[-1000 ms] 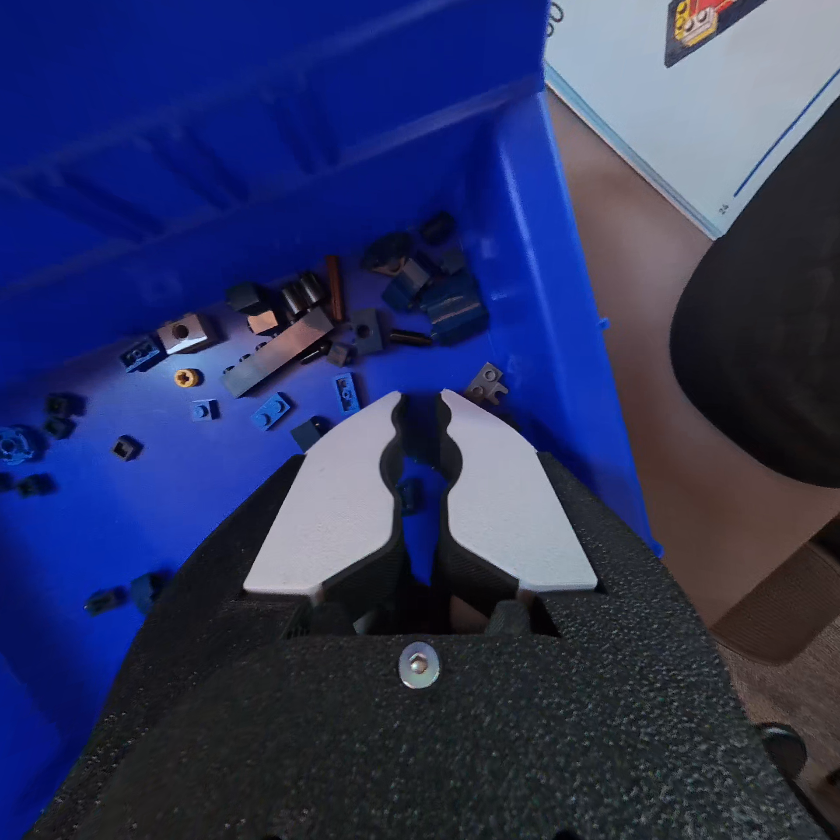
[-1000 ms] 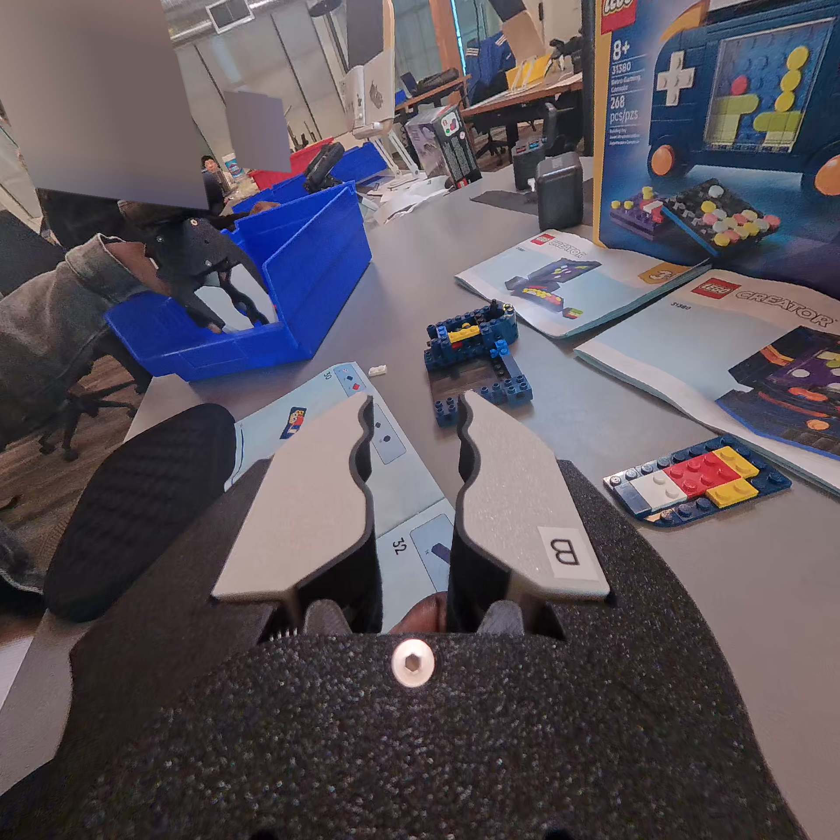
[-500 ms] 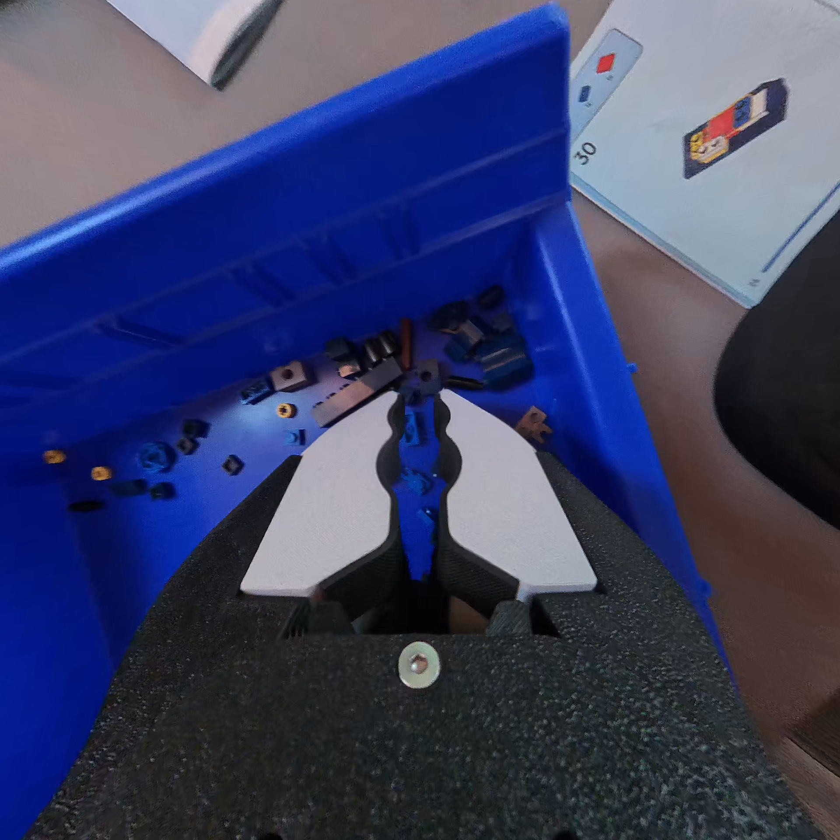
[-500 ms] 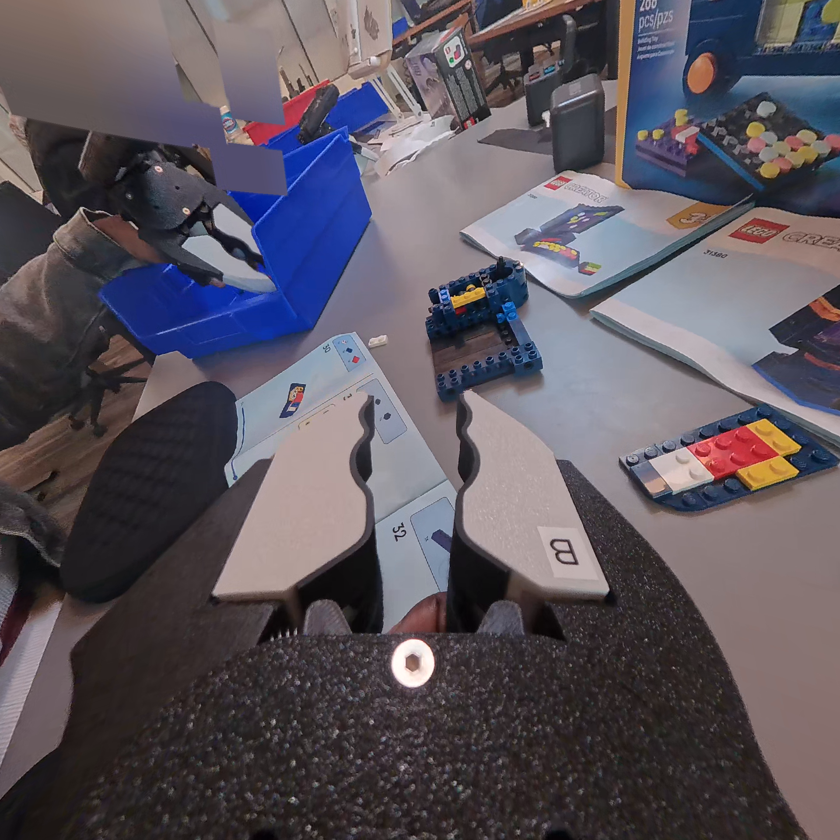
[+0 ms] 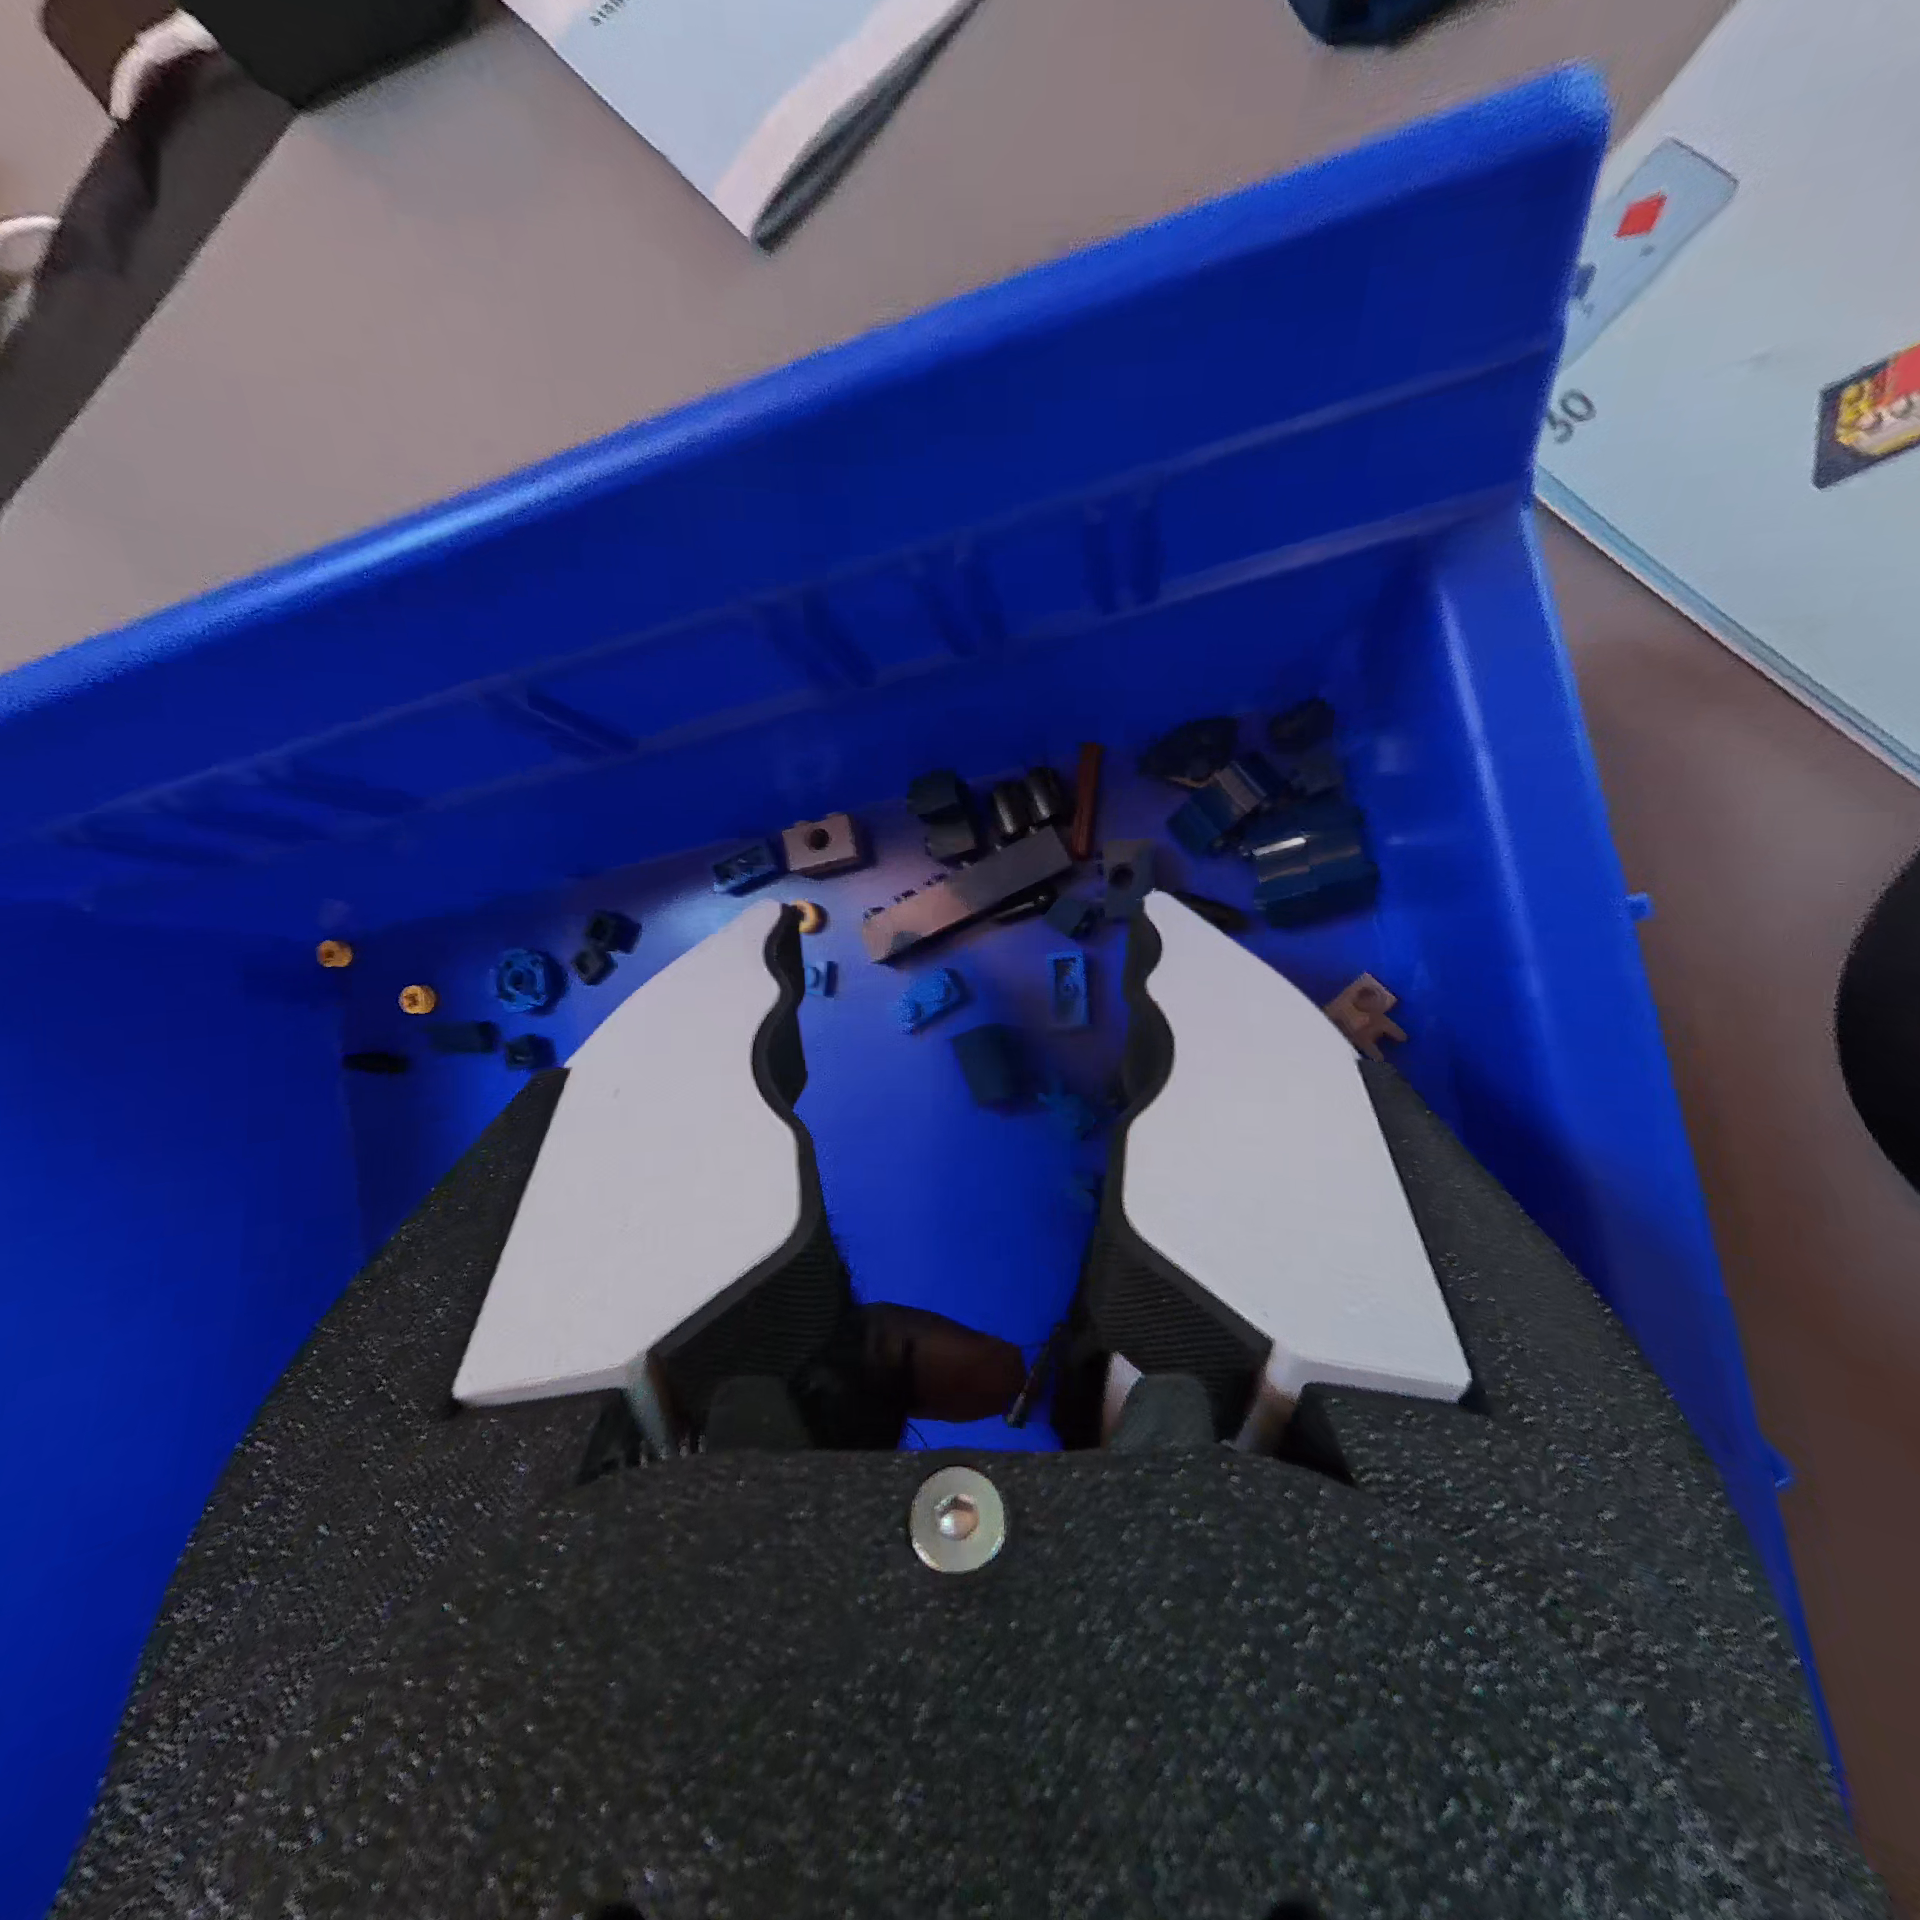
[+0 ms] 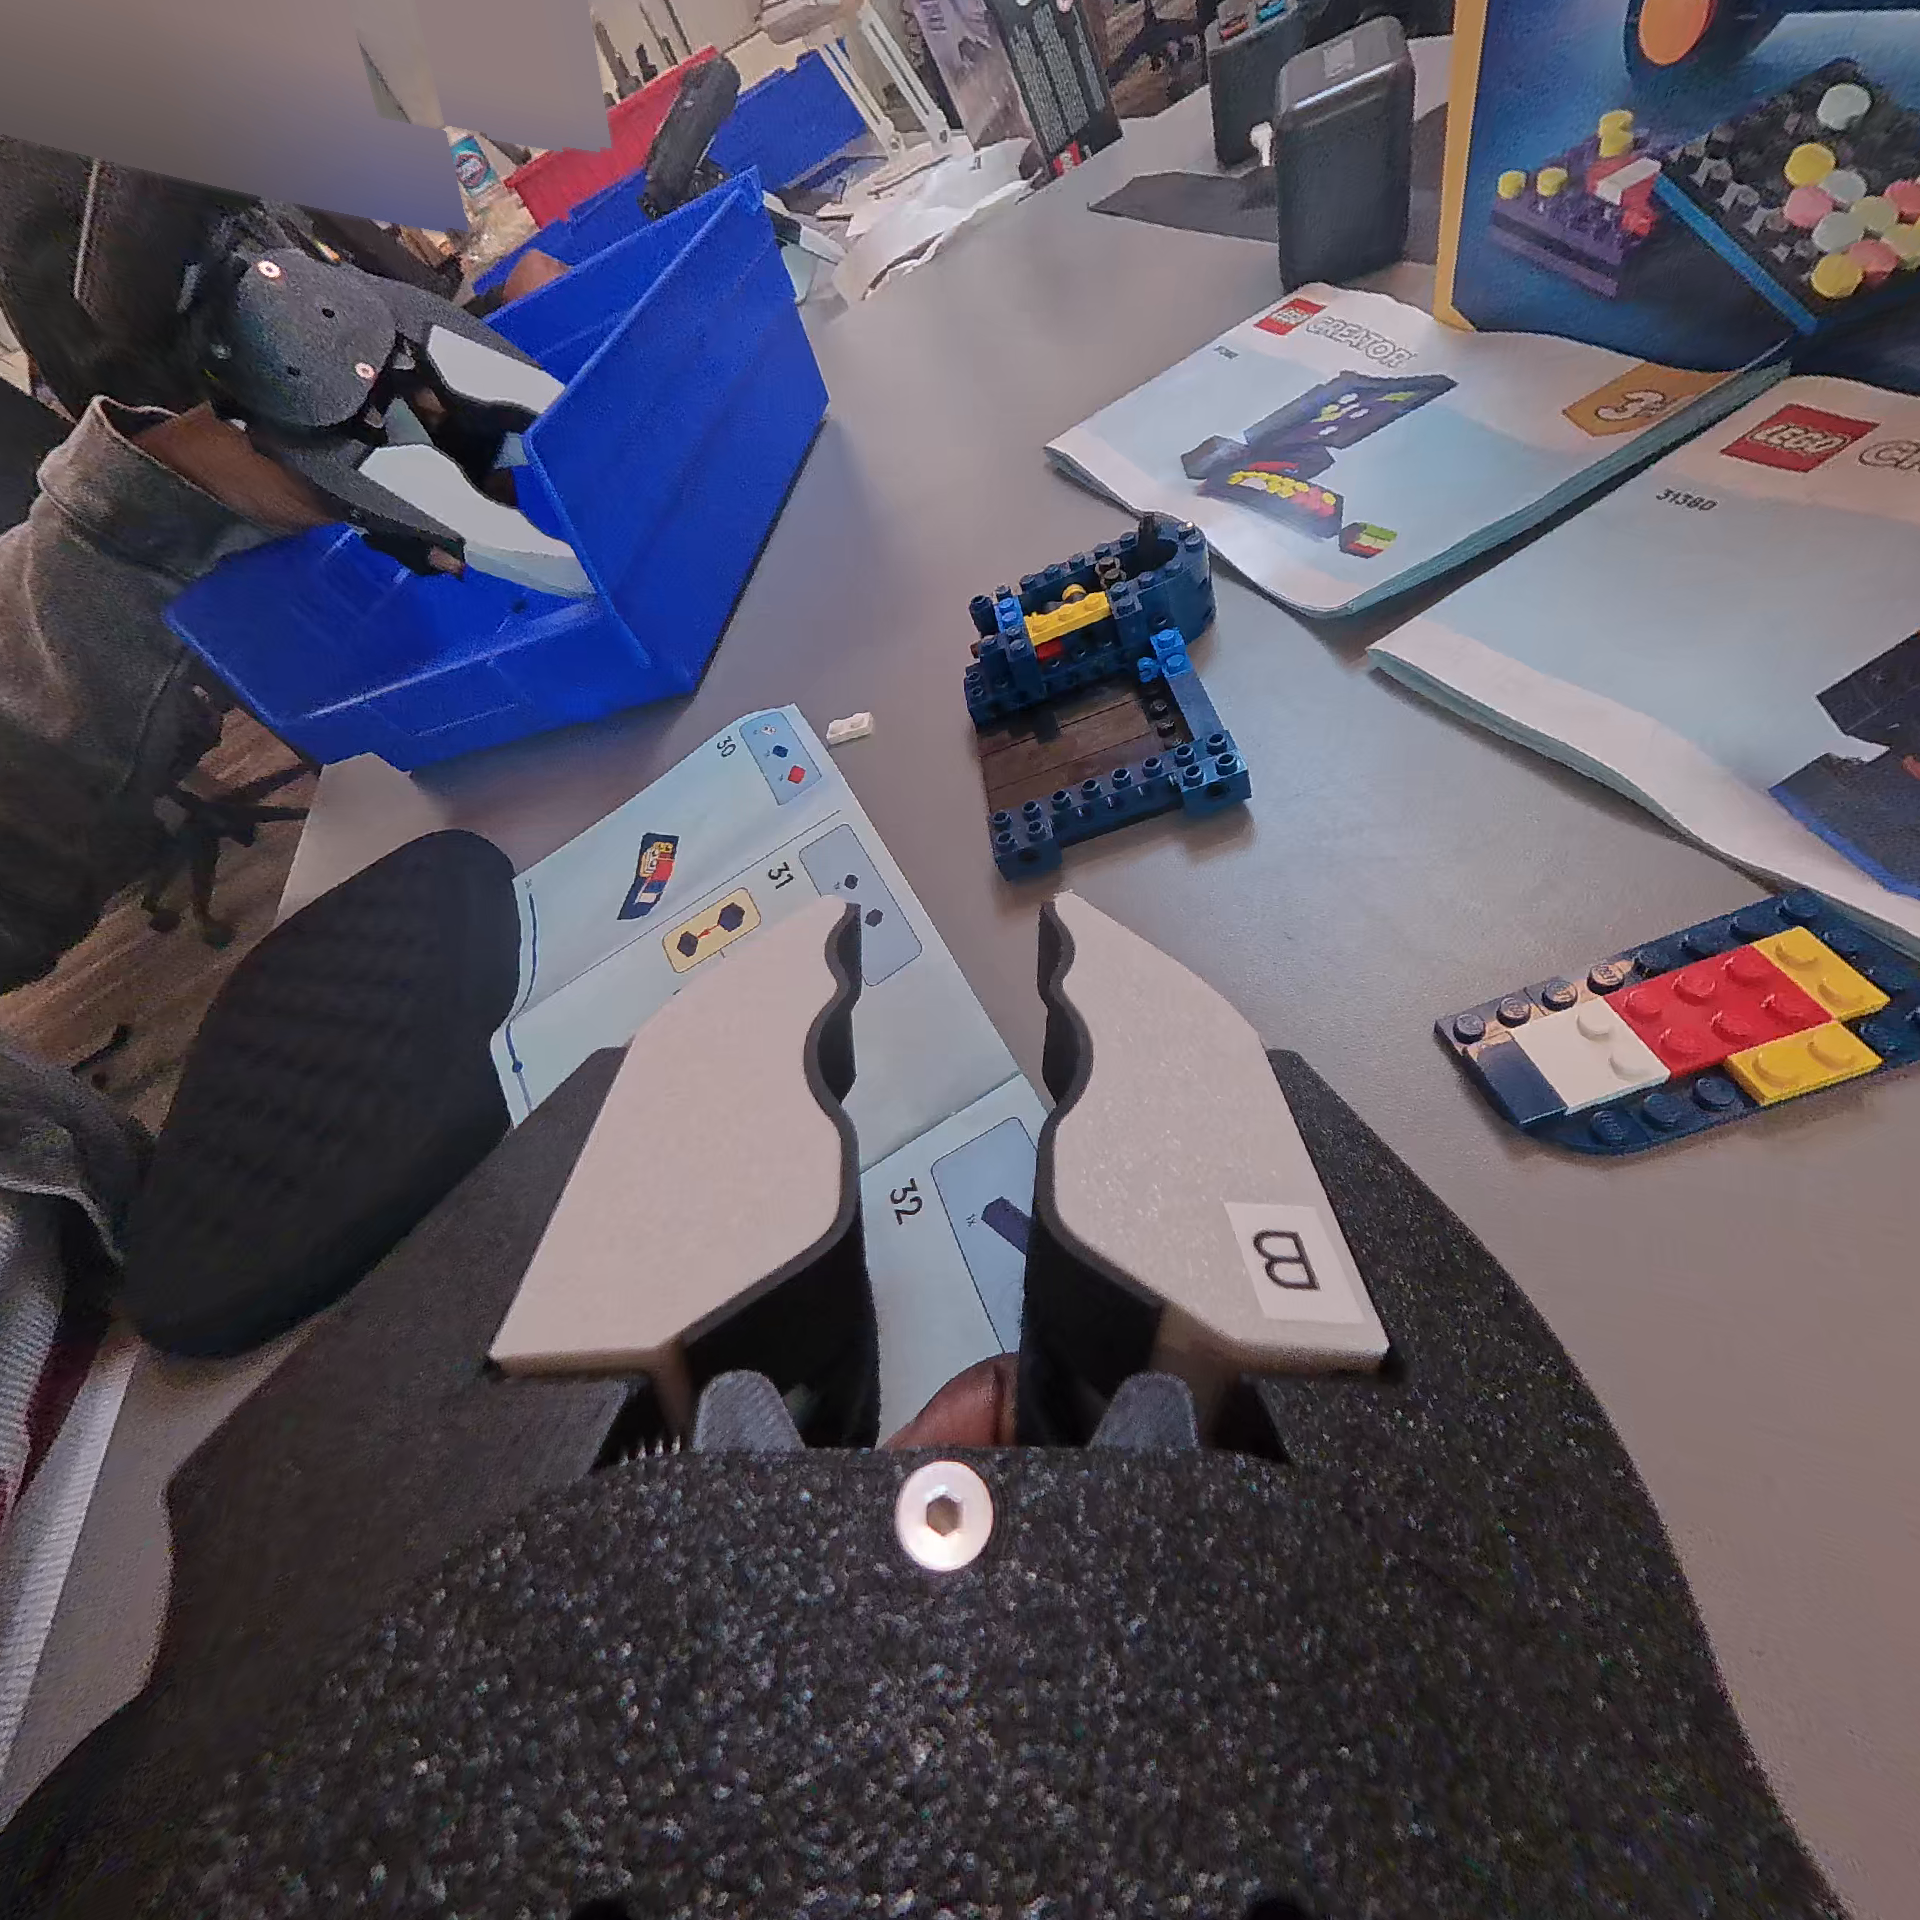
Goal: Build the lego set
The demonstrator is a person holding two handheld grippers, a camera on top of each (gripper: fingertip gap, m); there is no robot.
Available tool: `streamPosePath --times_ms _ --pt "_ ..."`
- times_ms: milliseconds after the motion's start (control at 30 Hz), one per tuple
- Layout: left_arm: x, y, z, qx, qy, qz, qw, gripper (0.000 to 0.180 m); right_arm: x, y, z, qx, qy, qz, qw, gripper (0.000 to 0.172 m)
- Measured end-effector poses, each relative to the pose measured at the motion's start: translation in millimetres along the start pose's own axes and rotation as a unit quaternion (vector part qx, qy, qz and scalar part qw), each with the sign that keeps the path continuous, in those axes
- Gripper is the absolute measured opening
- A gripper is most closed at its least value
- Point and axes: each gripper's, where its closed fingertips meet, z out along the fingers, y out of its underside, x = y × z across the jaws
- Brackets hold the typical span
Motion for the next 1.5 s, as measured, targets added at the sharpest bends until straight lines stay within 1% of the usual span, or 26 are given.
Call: streamPosePath --times_ms 67,200,300,433,533,567,600,633,667,700,733,767,800,833,867,933,1067,1100,1167,1233,1267,1300,1333,1367,1433,1500 --pt "-8 -9 -3 0.02 -0.019 -0.009 1.0 0.063 2 -1 -1 0.003 0.0 0.007 1.0 0.033" --pt "-31 -34 -16 0.101 -0.069 -0.073 0.99 0.061 2 -3 -3 0.014 0.0 0.012 1.0 0.033" --pt "-29 -44 -21 0.144 -0.045 -0.098 0.984 0.056 1 -3 -3 0.014 0.0 0.008 1.0 0.033" --pt "-11 -41 -22 0.135 -0.006 -0.091 0.987 0.048 1 -4 -6 0.023 0.003 0.007 1.0 0.033" --pt "19 -24 -14 0.067 0.055 -0.068 0.994 0.055 3 -5 -7 0.029 0.002 0.015 0.999 0.033" --pt "28 -23 -11 0.061 0.062 -0.064 0.994 0.058 3 -5 -7 0.028 0.002 0.017 0.999 0.033" --pt "43 -25 -11 0.062 0.081 -0.056 0.993 0.05 4 -5 -7 0.027 0.002 0.018 0.999 0.033" --pt "54 -29 -13 0.066 0.088 -0.046 0.993 0.035 4 -5 -7 0.027 0.003 0.019 0.999 0.033" --pt "68 -35 -16 0.079 0.101 -0.028 0.991 0.033 4 -5 -7 0.027 0.004 0.019 0.999 0.033" --pt "92 -40 -21 0.093 0.152 -0.004 0.984 0.038 5 -5 -7 0.027 0.006 0.021 0.999 0.033" --pt "114 -41 -25 0.098 0.195 0.011 0.976 0.034 6 -5 -7 0.027 0.007 0.023 0.999 0.033" --pt "128 -43 -27 0.095 0.207 0.02 0.973 0.028 7 -5 -8 0.027 0.008 0.027 0.999 0.033" --pt "141 -35 -26 0.061 0.221 0.043 0.972 0.023 8 -5 -8 0.027 0.01 0.032 0.999 0.033" --pt "155 -28 -26 0.037 0.235 0.068 0.969 0.027 10 -5 -8 0.028 0.011 0.038 0.999 0.033" --pt "160 -23 -24 0.02 0.223 0.095 0.97 0.026 11 -5 -8 0.029 0.012 0.043 0.999 0.033" --pt "165 -21 -23 0.015 0.202 0.126 0.971 0.024 12 -5 -9 0.031 0.013 0.05 0.998 0.032" --pt "184 -23 -37 0.033 0.255 0.105 0.961 0.021 15 -5 -8 0.029 0.013 0.063 0.998 0.032" --pt "184 -25 -42 0.04 0.262 0.095 0.96 0.023 15 -4 -8 0.026 0.013 0.065 0.997 0.032" --pt "162 -40 -54 0.075 0.228 0.062 0.969 0.032 15 -2 -6 0.019 0.012 0.067 0.998 0.032" --pt "125 -63 -70 0.132 0.182 0.009 0.974 0.029 14 -1 -5 0.012 0.01 0.066 0.998 0.032" --pt "105 -67 -73 0.144 0.157 -0.011 0.977 0.025 14 -1 -5 0.01 0.009 0.066 0.998 0.032" --pt "85 -63 -69 0.126 0.128 -0.015 0.984 0.023 13 0 -4 0.008 0.007 0.065 0.998 0.032" --pt "71 -48 -59 0.077 0.108 -0.004 0.991 0.022 13 0 -4 0.008 0.006 0.063 0.998 0.032" --pt "65 -31 -48 0.015 0.107 0.014 0.994 0.021 12 0 -5 0.009 0.005 0.062 0.998 0.032" --pt "70 -8 -29 -0.065 0.138 0.032 0.988 0.02 12 -1 -5 0.011 0.004 0.059 0.998 0.032" --pt "73 4 -15 -0.107 0.144 0.058 0.982 0.02 11 -1 -6 0.01 0.002 0.058 0.998 0.032"
